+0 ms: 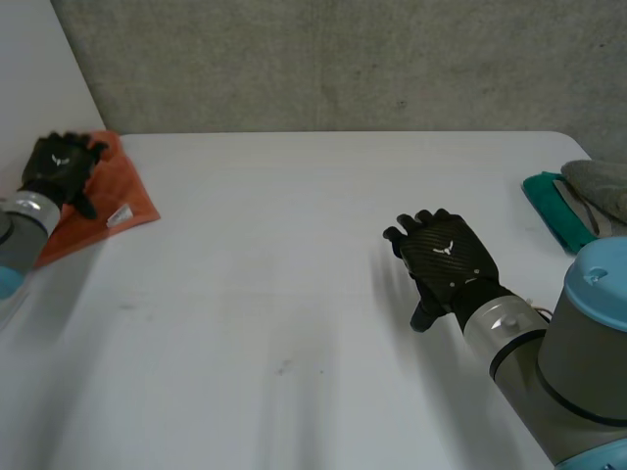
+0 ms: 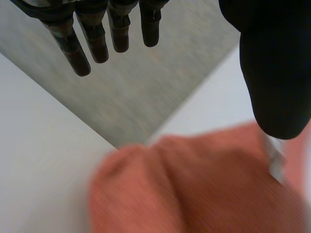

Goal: Fold the laundry.

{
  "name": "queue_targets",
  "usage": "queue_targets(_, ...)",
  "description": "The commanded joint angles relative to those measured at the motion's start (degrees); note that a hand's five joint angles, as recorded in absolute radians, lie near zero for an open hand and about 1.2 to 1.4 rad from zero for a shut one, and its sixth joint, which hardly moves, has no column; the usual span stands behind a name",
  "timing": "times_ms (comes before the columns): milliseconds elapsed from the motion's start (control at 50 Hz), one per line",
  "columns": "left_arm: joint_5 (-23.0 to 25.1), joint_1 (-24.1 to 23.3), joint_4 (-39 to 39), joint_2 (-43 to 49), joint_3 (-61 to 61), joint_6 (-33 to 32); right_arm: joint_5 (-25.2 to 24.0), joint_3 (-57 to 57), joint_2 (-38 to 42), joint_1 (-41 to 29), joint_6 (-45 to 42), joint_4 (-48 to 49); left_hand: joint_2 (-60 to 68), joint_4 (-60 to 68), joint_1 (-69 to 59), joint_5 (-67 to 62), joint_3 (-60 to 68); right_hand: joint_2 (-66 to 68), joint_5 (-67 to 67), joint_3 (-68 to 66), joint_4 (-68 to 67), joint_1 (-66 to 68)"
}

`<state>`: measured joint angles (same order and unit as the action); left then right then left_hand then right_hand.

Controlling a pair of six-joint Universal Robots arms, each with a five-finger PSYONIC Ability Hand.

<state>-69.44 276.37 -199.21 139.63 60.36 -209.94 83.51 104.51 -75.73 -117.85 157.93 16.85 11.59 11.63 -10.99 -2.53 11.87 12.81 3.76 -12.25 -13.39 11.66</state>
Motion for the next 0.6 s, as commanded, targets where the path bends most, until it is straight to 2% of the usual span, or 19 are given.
queue_targets(20, 3.78, 4.35, 10.60, 5.29, -7.00, -0.91, -0.72, 0.17, -0.03, 1.75, -0.43, 0.02, 0.98, 0.94, -1.58, -0.04, 0.70, -2.81, -3.76, 2.25, 3.39, -1.66)
queue_targets(140, 6.06, 4.62, 14.81, 6.71, -9.91, -0.91, -0.72, 0.26, 0.06, 2.10, -0.43, 0.11, 4.84, 4.80, -5.44, -3.90, 4.56, -2.81, -3.76, 2.25, 3.39, -1.66)
queue_targets(200, 7.73, 4.61, 15.79, 6.97, -10.52, -0.82, -1.24, 0.26, 0.06, 2.72, -0.43, 0.20, 10.89, 10.85, -11.49, -9.95, 10.61, -2.81, -3.76, 2.25, 3.39, -1.66)
queue_targets(600, 7.47, 1.45, 16.84, 13.30, -18.34, -0.30, -1.86, 0.26, 0.23, 3.77, -0.43, 0.81, 20.15, 20.11, -20.75, -19.21, 19.87, -2.81, -3.76, 2.25, 3.39, -1.66)
